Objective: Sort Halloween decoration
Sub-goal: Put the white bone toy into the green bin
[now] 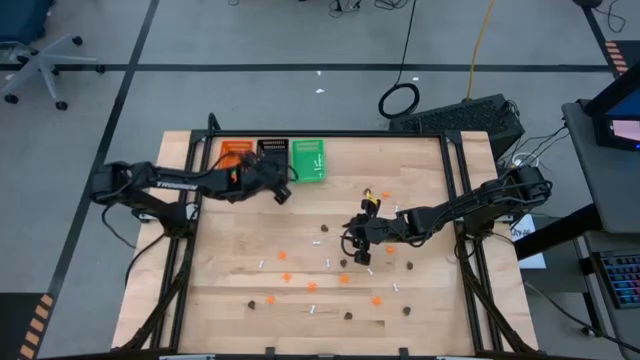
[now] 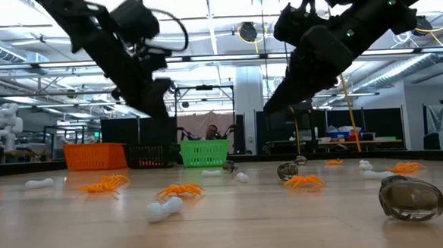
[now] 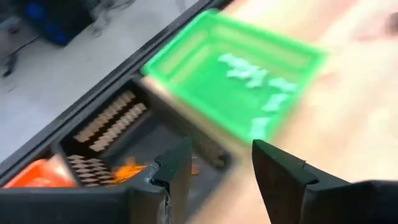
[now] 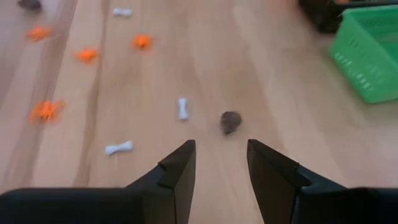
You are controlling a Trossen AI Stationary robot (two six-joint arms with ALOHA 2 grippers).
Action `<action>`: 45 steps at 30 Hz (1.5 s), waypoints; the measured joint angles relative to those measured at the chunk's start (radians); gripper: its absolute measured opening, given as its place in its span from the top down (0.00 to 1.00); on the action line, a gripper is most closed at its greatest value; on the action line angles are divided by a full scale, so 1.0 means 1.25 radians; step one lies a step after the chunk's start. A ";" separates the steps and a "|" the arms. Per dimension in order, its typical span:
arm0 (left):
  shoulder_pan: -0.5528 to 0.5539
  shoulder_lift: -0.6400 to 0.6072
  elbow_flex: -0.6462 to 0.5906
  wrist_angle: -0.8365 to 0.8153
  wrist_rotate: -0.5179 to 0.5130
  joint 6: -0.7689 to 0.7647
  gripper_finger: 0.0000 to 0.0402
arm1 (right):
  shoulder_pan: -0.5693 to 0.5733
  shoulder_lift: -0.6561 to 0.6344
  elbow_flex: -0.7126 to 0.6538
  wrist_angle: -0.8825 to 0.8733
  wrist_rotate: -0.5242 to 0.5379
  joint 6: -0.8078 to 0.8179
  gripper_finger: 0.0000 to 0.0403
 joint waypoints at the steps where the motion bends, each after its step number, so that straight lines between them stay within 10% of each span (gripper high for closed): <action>1: -0.026 -0.009 0.000 0.004 -0.007 -0.006 0.59 | 0.000 0.000 0.000 -0.006 -0.017 0.000 0.68; 17: -0.342 -0.027 -0.001 0.130 -0.188 0.056 0.62 | 0.084 -0.007 0.000 -0.248 -0.208 0.035 0.68; 45: -0.352 -0.027 -0.001 0.194 -0.185 0.075 0.62 | 0.220 0.003 -0.001 -0.308 -0.050 0.129 0.68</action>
